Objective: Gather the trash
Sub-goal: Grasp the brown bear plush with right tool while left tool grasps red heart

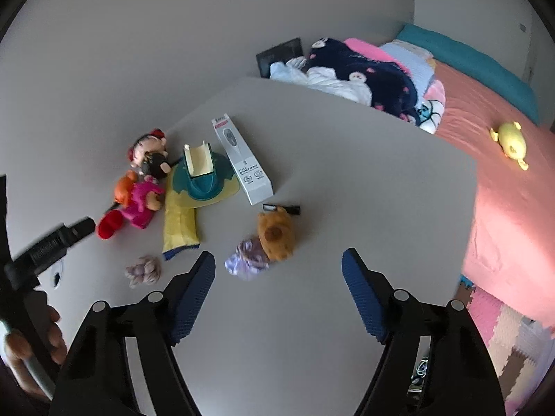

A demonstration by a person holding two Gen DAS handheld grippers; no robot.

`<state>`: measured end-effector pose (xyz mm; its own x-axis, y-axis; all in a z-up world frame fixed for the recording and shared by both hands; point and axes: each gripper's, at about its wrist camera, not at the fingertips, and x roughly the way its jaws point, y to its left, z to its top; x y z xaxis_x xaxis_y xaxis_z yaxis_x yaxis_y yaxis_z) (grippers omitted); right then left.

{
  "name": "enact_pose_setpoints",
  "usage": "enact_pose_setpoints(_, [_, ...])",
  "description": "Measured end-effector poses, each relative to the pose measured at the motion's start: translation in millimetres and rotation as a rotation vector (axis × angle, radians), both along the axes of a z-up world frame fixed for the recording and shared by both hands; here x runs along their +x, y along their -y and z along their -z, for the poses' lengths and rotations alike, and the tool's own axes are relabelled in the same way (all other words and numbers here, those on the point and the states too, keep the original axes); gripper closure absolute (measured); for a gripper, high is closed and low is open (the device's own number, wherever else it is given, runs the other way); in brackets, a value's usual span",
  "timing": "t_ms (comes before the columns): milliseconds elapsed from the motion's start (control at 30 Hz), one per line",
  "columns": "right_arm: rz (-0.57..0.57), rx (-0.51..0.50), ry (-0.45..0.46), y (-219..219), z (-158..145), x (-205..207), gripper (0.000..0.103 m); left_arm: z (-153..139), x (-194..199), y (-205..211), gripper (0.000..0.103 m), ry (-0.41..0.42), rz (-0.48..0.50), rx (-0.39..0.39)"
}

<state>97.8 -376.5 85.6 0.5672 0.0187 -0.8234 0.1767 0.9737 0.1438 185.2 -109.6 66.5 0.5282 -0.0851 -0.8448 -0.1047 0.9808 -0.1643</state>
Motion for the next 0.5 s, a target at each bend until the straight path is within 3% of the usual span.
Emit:
enact_pose_setpoints(100, [0.002,-0.001,-0.03,0.1,12.7,18.7,0.026,8.1,18.0,-3.2,0.007,-0.035,-0.029,-0.017])
enact_pose_setpoints(267, [-0.005,-0.068,-0.056,-2.5,26.3,36.4,0.031,21.6,40.4,-1.1,0.027,-0.08,-0.053,0.005])
enact_pose_setpoints(367, [-0.015,-0.079,-0.082,-3.8,33.3,43.2,0.042,33.2,46.0,-0.6,0.039,-0.114,-0.054,-0.006])
enact_pose_setpoints(433, [-0.013,-0.057,-0.098,-2.4,37.7,46.1,0.055,36.1,45.1,3.2,0.044,-0.111,-0.043,0.015])
enact_pose_setpoints(467, [-0.007,-0.027,-0.11,0.6,40.8,47.5,0.069,36.0,44.7,5.8,0.045,-0.107,-0.039,0.034])
enact_pose_setpoints(500, [0.002,-0.001,-0.116,3.1,43.1,48.5,0.069,36.6,44.6,6.6,0.047,-0.106,-0.035,0.029])
